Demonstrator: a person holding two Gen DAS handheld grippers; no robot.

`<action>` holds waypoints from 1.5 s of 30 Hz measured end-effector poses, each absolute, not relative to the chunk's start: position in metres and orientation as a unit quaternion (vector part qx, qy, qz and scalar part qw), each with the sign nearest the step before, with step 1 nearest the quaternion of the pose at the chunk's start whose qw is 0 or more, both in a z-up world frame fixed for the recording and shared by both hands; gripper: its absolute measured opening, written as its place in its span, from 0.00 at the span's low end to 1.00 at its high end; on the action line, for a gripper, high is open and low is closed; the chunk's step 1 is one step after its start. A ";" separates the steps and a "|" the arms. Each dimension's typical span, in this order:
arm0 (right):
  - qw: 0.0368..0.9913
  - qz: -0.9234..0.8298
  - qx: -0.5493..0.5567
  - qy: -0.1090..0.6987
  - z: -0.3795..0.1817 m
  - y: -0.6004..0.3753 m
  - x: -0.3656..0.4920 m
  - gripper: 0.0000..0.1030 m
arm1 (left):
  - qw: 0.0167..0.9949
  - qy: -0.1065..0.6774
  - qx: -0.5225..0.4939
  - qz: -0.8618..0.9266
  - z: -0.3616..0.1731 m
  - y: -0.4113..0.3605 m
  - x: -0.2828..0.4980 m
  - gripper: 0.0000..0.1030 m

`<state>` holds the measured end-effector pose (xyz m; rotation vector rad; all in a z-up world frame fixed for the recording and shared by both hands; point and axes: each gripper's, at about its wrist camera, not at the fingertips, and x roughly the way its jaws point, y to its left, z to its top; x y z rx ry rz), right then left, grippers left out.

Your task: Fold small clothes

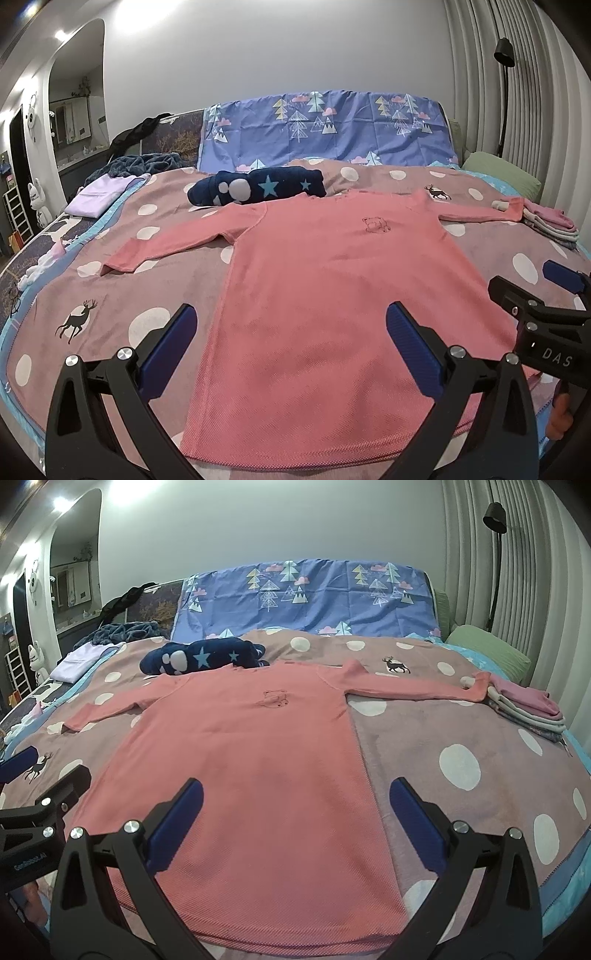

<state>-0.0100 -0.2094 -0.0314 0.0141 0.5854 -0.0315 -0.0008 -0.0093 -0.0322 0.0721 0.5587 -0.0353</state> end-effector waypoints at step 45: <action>0.960 -0.012 0.014 0.278 -0.027 -0.197 -0.011 0.98 | 0.957 0.291 0.010 0.022 -0.035 0.011 0.003 0.99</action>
